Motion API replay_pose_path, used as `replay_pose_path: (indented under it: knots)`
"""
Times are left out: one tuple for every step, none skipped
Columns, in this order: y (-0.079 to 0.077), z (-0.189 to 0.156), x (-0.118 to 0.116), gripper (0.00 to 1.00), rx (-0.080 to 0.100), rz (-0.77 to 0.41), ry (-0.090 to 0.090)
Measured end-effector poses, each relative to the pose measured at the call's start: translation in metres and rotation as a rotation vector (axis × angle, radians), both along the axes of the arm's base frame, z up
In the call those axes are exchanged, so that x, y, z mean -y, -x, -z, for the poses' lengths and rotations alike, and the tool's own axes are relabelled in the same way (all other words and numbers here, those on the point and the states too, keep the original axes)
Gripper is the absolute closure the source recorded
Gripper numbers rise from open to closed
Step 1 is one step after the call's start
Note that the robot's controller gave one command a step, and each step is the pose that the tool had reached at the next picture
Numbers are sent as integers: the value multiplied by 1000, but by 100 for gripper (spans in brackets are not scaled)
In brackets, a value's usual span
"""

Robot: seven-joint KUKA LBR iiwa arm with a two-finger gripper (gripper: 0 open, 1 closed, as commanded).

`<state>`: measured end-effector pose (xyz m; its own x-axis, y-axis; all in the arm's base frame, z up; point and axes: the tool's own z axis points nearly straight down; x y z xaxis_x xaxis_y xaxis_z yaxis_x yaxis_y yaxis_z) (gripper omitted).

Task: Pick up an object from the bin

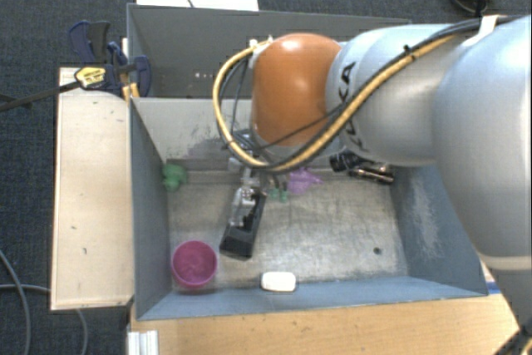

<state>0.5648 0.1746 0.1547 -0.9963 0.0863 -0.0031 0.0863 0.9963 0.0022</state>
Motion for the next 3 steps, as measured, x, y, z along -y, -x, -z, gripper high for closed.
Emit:
replay_pose_path:
  knots:
    - [7,9,6,0,-6,-152,4]
    - [15,-6,46,0,-2,-426,1]
    - [27,21,58,0,3,-550,4]
